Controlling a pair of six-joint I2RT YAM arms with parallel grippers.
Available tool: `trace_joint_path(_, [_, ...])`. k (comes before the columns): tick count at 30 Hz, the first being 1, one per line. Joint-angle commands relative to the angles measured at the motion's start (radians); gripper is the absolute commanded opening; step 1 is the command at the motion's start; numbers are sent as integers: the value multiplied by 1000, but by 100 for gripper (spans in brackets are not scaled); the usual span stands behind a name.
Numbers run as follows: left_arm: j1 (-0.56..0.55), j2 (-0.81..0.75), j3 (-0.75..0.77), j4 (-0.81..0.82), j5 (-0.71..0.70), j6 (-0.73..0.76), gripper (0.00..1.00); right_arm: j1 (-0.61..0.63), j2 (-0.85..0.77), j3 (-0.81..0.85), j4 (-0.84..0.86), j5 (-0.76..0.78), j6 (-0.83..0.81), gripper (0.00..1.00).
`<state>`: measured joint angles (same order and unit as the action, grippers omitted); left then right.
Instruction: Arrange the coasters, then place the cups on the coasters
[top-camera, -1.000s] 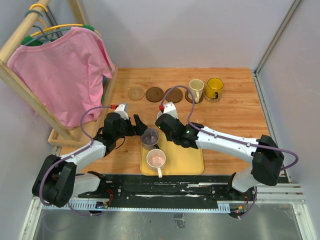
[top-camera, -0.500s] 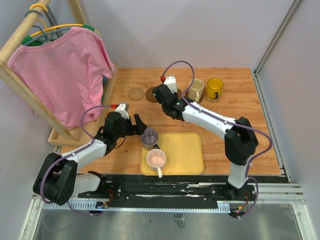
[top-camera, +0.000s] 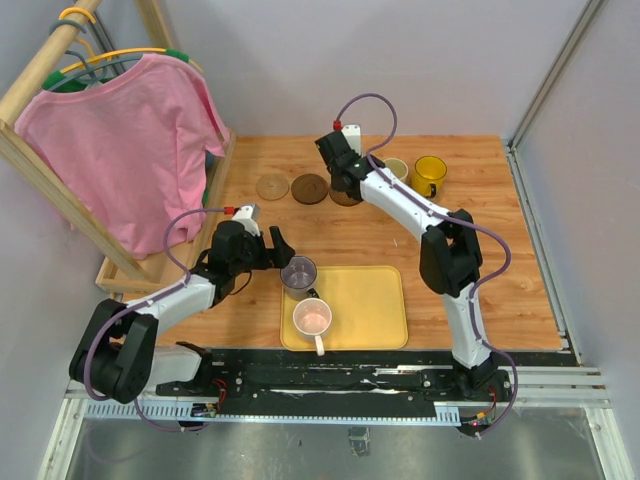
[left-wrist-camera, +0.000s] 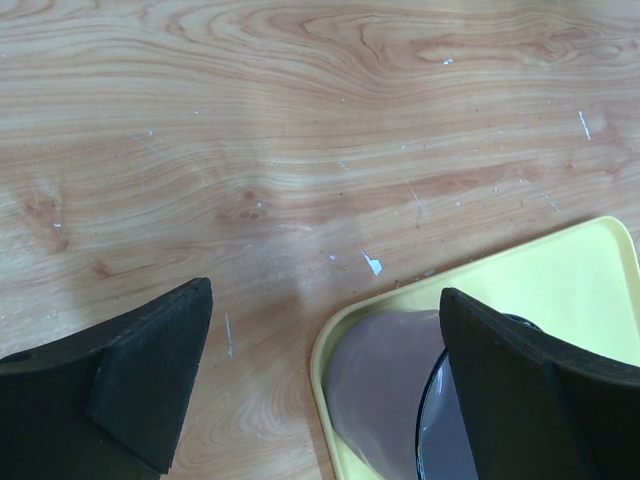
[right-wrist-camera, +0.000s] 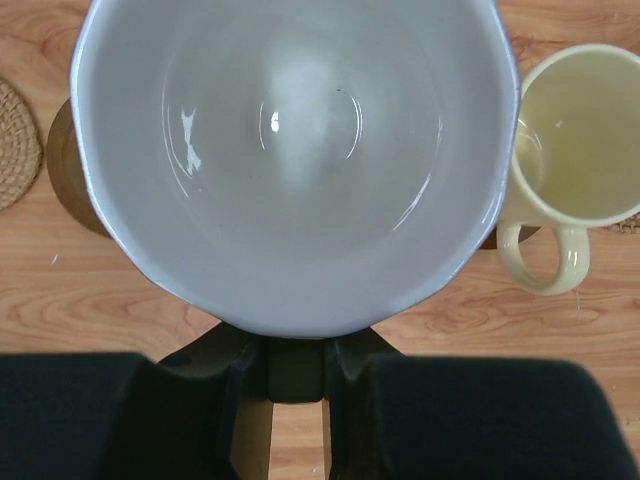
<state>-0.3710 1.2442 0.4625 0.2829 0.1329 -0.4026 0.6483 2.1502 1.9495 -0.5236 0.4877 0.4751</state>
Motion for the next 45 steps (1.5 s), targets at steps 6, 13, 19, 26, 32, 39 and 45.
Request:
trace_joint_path(6, [-6,49,51,-6,18,18,100,-66,53,83,-38,-83,45,1])
trace_joint_path(13, [-6,64,51,-3,22,17,100,-70,97,106,-41,-104,58,1])
trace_joint_path(19, [-7,71,48,1,23,16,100,-72,125,128,-46,-116,63,1])
trace_joint_path(26, [-6,80,47,8,24,16,100,-72,137,131,-45,-127,68,1])
trace_joint_path(32, [-6,80,42,10,26,12,100,-74,145,132,-43,-130,69,1])
trace_joint_path(39, [-7,80,39,14,28,10,100,-79,150,127,-38,-144,72,5])
trace_joint_path(45, [-7,83,36,17,31,10,100,-79,113,72,11,-174,69,47])
